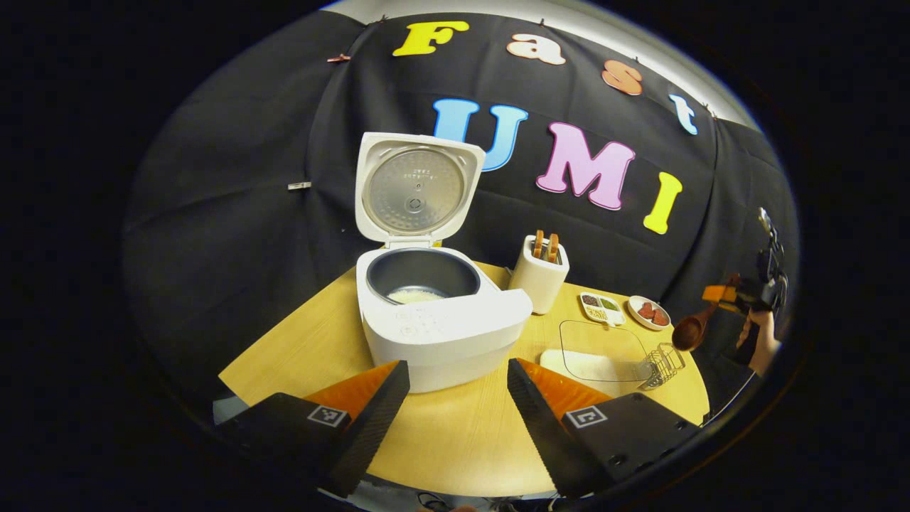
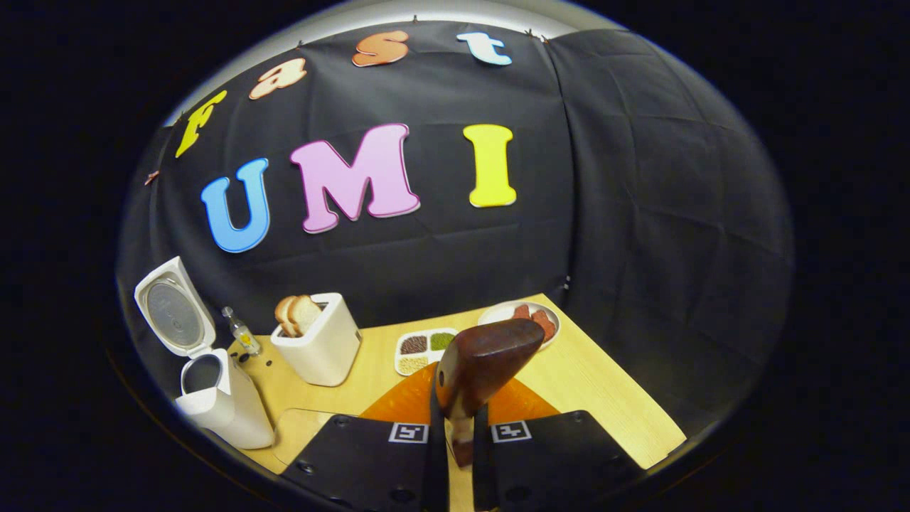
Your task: Close the left gripper, press the button to open the rice cooker; take a wooden spoon from the chopstick holder with the right hand, scoop a spoonful of rice and pour it into the rice cooker, then put the wooden spoon back into the chopstick holder.
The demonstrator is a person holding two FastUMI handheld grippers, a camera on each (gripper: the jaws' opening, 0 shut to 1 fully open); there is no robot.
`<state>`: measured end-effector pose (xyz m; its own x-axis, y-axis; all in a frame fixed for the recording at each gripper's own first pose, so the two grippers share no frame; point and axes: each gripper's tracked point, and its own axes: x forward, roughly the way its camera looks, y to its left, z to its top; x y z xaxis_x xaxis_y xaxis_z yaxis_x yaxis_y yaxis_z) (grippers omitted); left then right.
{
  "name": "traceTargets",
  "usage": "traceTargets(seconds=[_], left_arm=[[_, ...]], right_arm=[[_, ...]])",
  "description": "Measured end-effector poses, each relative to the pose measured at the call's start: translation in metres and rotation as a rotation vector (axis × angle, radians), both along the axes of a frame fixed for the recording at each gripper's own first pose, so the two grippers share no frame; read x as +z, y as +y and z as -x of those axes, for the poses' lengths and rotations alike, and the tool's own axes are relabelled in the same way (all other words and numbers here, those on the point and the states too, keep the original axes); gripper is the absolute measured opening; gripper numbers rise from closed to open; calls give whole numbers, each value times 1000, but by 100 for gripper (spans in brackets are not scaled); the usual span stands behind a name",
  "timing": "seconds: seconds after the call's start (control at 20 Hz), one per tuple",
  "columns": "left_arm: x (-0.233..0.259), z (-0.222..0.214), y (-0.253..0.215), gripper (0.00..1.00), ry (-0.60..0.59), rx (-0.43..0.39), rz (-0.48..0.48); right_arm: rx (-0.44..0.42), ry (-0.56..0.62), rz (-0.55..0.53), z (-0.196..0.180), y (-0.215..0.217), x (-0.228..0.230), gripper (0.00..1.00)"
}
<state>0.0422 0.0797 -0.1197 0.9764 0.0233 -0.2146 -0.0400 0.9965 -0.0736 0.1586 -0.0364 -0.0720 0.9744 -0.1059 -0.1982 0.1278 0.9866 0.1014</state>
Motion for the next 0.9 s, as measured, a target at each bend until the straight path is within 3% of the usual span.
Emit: traceTargets(seconds=[0.15, 0.45, 0.65, 0.9], left_arm=[[-4, -5, 1, 96, 6, -48, 10], [-14, -19, 12, 95, 23, -102, -36], [-27, -30, 29, 95, 52, -106, -53], [-50, -35, 37, 96, 97, -114, -3]], right_arm=[[55, -6, -8, -1, 41, -1, 17], [111, 60, -6, -12, 101, -59, 17], [111, 90, 106, -22, 107, -99, 17], [109, 96, 182, -33, 111, -138, 17]])
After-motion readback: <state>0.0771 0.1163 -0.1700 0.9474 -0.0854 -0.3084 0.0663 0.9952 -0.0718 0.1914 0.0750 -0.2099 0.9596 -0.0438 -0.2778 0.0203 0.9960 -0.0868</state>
